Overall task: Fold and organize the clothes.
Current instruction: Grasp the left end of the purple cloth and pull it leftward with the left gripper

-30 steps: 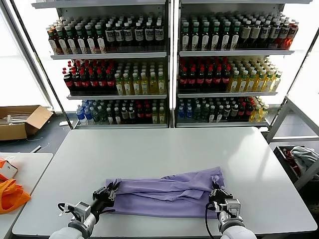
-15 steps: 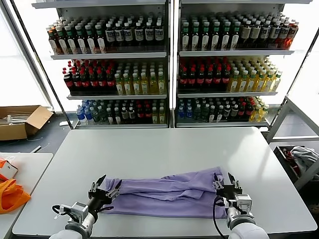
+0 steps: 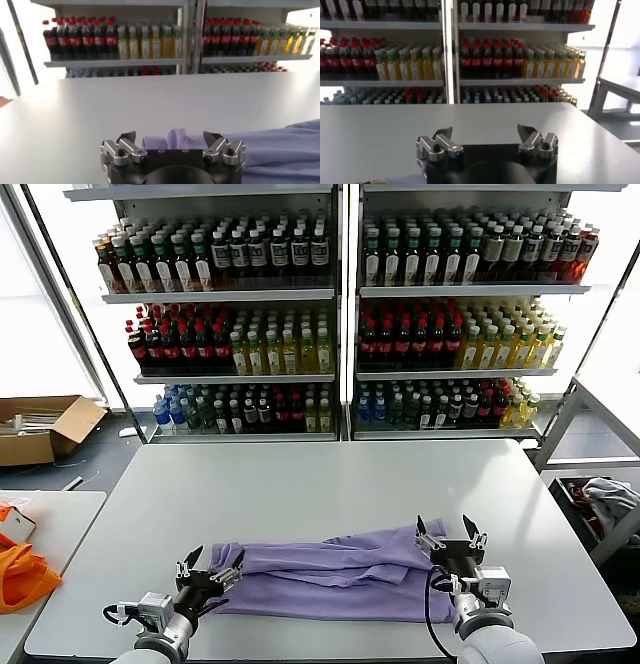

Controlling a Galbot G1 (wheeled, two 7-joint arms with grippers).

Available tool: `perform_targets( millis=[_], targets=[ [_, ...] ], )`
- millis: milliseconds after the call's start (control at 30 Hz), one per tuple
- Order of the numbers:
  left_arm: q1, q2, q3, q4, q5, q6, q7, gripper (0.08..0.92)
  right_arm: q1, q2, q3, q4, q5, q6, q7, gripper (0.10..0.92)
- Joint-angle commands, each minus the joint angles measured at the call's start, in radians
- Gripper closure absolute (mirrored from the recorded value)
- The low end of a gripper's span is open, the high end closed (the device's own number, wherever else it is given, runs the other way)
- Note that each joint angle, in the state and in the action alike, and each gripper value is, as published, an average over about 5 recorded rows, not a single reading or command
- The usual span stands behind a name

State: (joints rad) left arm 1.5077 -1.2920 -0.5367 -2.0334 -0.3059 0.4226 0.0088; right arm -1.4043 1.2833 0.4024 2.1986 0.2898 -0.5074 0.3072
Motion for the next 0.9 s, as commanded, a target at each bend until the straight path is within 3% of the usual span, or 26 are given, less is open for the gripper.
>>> perform_targets(
  millis=[33,167,267,900],
  targets=[
    [-0.002,-0.019,-0.011,0.065,-0.065,0.016,-0.013,0.177,0.005,0.002,-0.025,0.01,0.0,0.004,0.001,0.202],
    [-0.005,-0.011,-0.011,0.085,-0.069,0.017,-0.015,0.186,-0.002,0.0,-0.026,0.014,0.001,0.008,-0.002,0.203],
    [-0.005,-0.006,-0.011,0.095,-0.068,0.019,-0.013,0.24,-0.008,0.0,-0.024,0.015,0.002,0.015,-0.002,0.203],
    [0.017,0.015,-0.052,0.068,0.016,-0.06,0.022,0.776,0.011,-0.017,-0.005,0.019,0.021,0.009,0.006,0.203]
  ],
)
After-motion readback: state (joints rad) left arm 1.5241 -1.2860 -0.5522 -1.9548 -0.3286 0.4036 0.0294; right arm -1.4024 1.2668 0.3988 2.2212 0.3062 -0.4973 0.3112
